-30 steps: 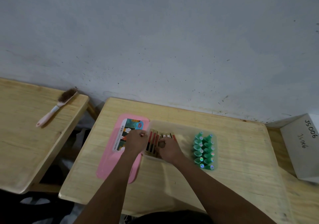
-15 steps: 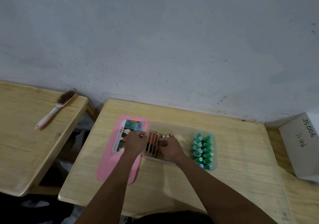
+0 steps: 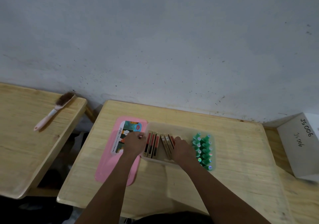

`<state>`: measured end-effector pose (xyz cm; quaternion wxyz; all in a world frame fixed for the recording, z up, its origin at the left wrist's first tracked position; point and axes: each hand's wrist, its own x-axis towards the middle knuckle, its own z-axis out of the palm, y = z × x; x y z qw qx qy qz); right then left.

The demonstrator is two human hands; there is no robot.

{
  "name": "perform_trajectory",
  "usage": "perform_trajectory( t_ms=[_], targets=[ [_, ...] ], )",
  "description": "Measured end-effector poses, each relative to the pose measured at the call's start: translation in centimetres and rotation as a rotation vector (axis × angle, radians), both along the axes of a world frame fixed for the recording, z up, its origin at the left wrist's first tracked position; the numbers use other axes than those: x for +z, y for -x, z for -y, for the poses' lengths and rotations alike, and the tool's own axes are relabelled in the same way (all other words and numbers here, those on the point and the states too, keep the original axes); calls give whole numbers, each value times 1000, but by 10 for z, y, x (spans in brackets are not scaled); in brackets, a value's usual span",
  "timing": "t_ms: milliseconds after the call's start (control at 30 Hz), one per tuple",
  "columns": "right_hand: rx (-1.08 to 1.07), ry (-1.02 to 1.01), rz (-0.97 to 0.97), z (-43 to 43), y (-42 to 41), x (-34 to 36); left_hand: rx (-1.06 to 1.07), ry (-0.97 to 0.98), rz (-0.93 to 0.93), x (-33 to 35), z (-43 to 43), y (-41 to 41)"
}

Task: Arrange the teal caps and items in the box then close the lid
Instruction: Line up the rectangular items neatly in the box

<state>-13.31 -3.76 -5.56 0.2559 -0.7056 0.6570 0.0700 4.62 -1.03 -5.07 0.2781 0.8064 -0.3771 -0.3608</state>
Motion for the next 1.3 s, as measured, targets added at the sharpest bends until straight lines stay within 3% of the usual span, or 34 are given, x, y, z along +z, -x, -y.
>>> perform_trajectory(
  t_ms=[300,600,833,1300],
  targets=[
    [-68,-95,48,4,3,4,-10,0,16,3,0,0],
    [-97,27,119,5,2,22,5,4,-9,3,0,0],
    [-37,-186,268,-5,-14,24,7,6,-16,3,-1,0],
    [-73,-191,293,-9,-20,16,14,8,-18,3,-1,2]
  ],
)
